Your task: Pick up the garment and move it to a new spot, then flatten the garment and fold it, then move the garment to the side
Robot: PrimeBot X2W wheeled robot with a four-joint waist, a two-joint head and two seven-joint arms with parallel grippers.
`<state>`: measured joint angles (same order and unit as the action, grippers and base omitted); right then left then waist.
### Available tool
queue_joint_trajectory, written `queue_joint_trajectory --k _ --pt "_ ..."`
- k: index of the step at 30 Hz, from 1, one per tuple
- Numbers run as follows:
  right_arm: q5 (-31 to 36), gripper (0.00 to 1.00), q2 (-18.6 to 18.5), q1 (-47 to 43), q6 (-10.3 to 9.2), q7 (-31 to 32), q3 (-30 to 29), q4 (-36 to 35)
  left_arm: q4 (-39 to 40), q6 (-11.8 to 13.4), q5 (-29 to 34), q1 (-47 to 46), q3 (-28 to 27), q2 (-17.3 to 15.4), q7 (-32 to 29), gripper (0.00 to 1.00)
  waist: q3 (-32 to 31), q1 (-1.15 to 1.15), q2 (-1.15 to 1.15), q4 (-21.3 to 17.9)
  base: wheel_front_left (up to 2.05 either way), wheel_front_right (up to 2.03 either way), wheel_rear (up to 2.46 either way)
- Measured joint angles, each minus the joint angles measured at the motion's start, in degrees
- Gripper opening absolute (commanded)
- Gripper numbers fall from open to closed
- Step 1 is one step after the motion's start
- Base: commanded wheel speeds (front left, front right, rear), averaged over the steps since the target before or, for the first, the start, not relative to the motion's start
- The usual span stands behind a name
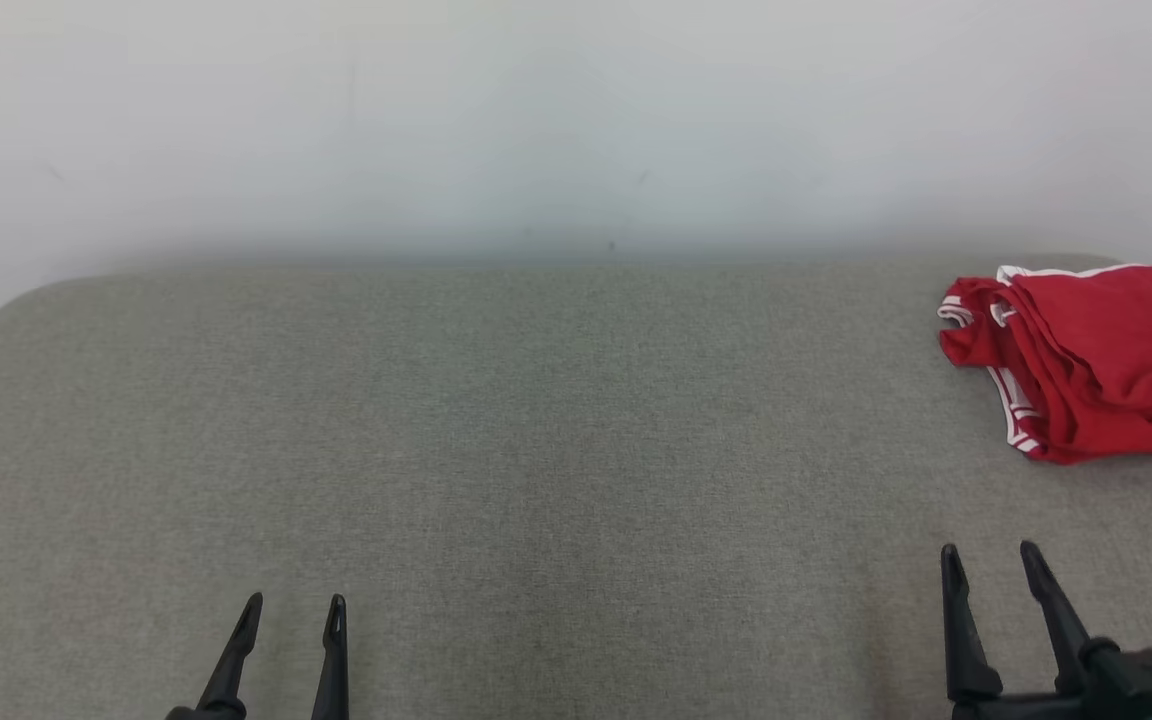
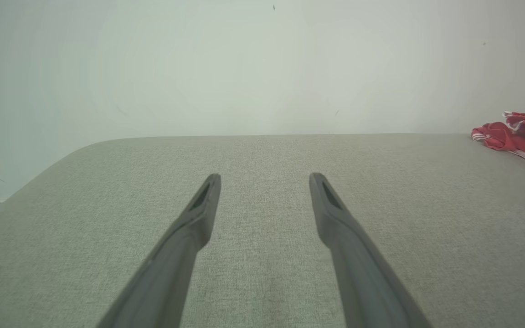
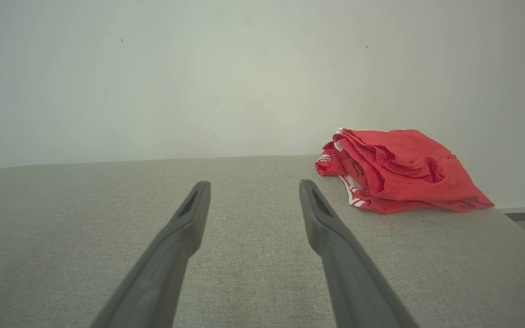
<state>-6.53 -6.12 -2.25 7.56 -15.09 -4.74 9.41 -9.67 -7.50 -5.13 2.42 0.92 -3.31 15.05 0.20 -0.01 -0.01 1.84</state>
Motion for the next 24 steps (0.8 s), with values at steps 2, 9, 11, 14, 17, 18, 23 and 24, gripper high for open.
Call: queue_joint_trajectory --k 2,9,11,14,17,18,23,24 --pt "0.30 1.00 1.19 -1.71 0.00 0.01 -0.30 -0.97 -0.24 0.02 -0.10 0.13 -0.09 0.12 0.00 1.00 -0.52 0.00 0.01 0.52 0.00 0.00 0.00" --pt "1.82 1.00 2.86 -3.98 0.00 0.00 -0.92 -2.21 -1.21 0.02 -0.51 1.08 0.05 0.24 0.00 1.00 -1.89 0.00 0.00 1.77 0.00 0.00 0.00" --pt "1.81 1.00 2.96 -4.08 0.00 0.00 -1.26 -2.07 -1.38 0.02 -0.52 1.10 -0.01 0.29 0.00 1.00 -2.12 0.01 0.00 1.88 0.00 0.00 0.00" --pt "1.81 1.00 3.08 -4.14 0.00 0.00 -1.18 -1.89 -1.81 0.02 -0.59 1.43 -0.40 0.33 0.00 1.00 -2.33 0.01 0.01 1.88 0.00 0.00 0.00" --pt "1.77 1.00 3.12 -4.14 0.00 0.00 -1.14 -1.90 -1.80 0.02 -0.62 1.47 -0.89 0.33 0.00 1.00 -2.41 0.00 0.01 1.85 0.00 0.00 0.00" --pt "1.62 1.00 3.12 -4.14 0.00 0.00 -0.98 -1.89 -1.76 0.02 -0.62 1.47 -0.97 0.34 0.00 1.00 -2.40 0.01 0.01 1.86 0.00 0.00 0.00" --pt "0.74 1.00 3.15 -4.12 0.00 0.00 -0.03 -1.60 -1.43 0.02 -0.60 1.47 -1.51 0.35 0.00 1.00 -2.31 0.00 0.01 1.90 0.00 0.00 0.00" --pt "0.59 1.00 3.15 -4.12 0.00 0.00 0.18 -1.51 -1.44 0.02 -0.62 1.47 -1.54 0.35 0.00 1.00 -2.30 0.01 0.01 1.95 0.00 0.00 0.00"
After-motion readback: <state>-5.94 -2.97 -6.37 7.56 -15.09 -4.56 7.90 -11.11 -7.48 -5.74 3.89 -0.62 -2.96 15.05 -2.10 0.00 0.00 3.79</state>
